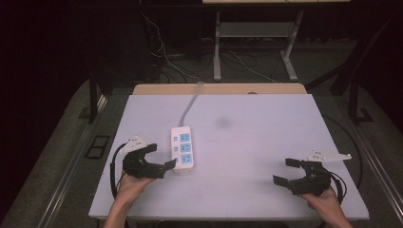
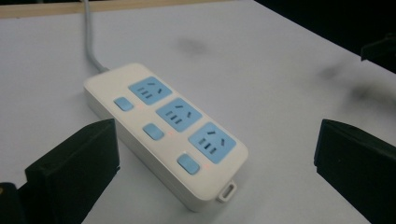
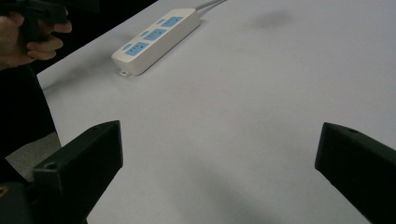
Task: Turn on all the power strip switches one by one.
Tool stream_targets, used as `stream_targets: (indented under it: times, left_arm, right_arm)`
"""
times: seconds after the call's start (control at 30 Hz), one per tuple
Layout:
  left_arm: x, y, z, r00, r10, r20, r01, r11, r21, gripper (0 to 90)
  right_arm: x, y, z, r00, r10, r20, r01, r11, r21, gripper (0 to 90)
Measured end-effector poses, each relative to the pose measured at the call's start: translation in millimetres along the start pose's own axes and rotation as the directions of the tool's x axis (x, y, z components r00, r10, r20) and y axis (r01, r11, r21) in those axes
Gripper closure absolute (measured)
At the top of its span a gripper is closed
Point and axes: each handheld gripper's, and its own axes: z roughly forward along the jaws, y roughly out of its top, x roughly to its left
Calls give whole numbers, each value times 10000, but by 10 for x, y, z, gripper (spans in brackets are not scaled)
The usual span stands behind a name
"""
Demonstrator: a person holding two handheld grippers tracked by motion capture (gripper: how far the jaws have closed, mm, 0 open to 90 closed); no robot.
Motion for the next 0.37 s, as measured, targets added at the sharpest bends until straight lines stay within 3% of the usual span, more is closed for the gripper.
stream_targets:
  times: [0.37]
  left_arm:
    - [-94, -171, 45, 9989, 246, 398, -256, 9993, 263, 0]
  right_arm:
    - [8, -15, 6, 10000, 55, 7, -55, 10000, 23, 7]
